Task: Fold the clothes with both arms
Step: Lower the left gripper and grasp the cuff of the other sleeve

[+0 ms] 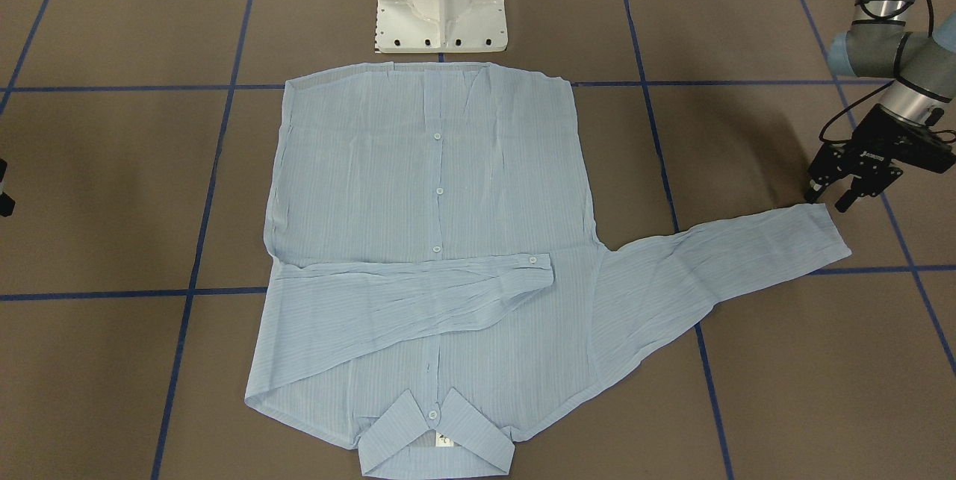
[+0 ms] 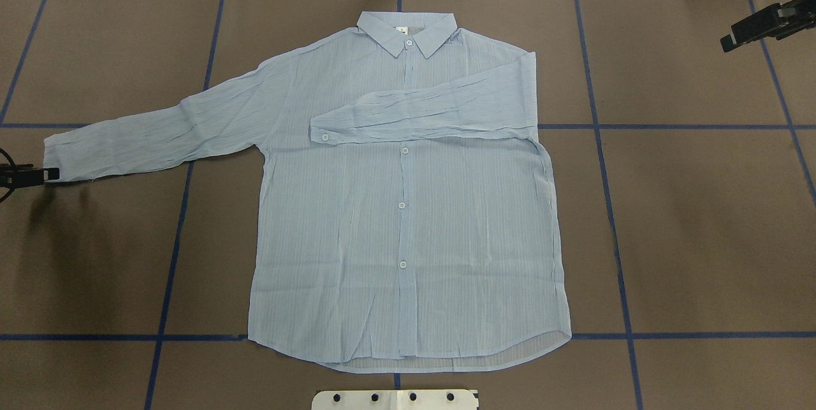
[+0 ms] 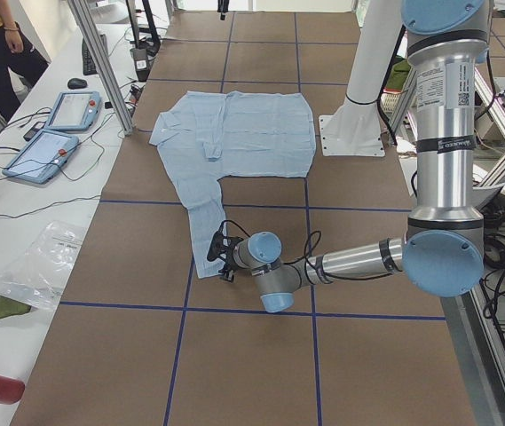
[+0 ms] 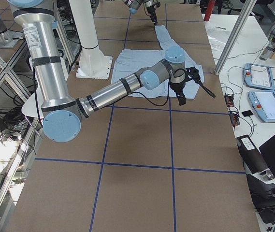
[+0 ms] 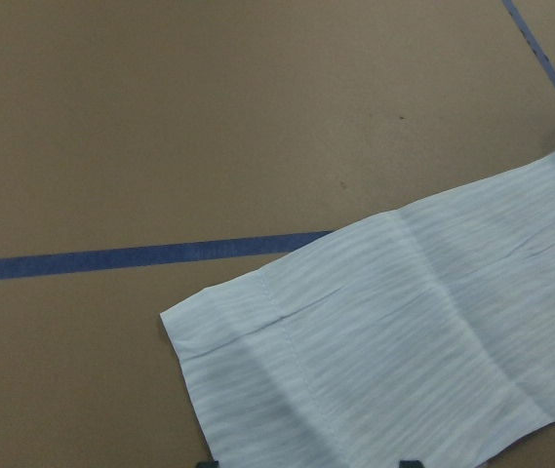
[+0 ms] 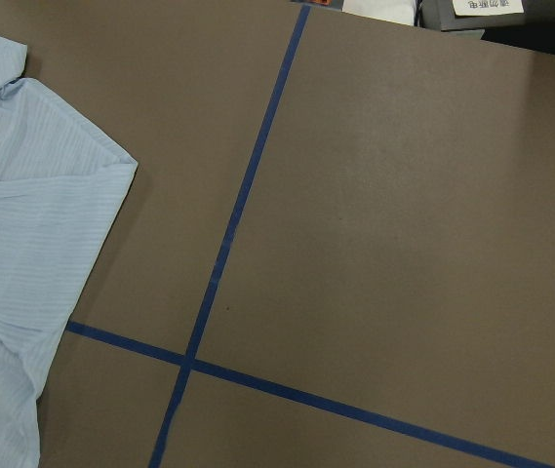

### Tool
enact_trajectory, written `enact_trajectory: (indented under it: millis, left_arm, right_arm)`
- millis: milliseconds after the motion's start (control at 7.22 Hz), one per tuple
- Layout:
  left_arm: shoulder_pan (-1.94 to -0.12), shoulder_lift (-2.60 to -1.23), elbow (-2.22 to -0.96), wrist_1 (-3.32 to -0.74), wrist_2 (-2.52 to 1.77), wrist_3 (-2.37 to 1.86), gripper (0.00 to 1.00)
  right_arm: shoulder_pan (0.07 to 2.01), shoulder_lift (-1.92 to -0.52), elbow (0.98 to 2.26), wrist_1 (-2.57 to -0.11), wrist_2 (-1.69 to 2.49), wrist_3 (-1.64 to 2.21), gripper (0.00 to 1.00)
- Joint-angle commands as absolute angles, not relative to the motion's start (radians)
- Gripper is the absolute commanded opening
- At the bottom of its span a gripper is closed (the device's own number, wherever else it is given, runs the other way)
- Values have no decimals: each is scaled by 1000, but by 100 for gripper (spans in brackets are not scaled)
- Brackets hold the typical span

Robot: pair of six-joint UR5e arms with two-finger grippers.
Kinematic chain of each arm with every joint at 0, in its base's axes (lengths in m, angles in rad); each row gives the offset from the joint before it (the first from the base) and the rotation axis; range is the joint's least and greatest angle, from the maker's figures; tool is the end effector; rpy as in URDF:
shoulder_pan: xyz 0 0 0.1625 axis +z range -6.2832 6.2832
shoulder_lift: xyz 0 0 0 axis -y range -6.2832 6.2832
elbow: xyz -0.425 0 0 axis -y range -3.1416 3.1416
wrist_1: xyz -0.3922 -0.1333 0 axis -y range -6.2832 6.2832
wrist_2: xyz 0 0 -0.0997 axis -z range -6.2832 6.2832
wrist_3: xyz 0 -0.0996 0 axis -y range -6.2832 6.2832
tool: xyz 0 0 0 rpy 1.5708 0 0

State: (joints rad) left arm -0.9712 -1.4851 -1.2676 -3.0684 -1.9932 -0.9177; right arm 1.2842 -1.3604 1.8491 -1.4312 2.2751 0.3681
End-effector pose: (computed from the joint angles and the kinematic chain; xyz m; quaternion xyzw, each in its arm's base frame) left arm 0.1789 -0.4256 0.6859 0.2509 0.4834 -0.0227 0.8383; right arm -0.0924 -0.5569 0.3968 0.1692 -0.4039 -0.0701 0.8963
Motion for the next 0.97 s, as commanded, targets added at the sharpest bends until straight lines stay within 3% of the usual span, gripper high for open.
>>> enact_trajectory:
  millis: [0,554,692,831]
  left_arm:
    - [-962,-1485,-1267,-3068,-1991,-917,68]
    - [-934,-1485,-1264,-3066,-1973,-916,68]
    - [-928,-1485,-1259,-3066,-1965,-916,66]
    - [-927,-1485,-1258,-3065,-1944,-917,56]
  right_arm:
    - [1284,-1370,1858,-1430,2273,368,100]
    - [1284,-1390,1870,-1430,2273,368,100]
    - [1284,-1391,1870,-1425,2273,368,100]
    - [1285,-1403,1884,-1425,2273,370,100]
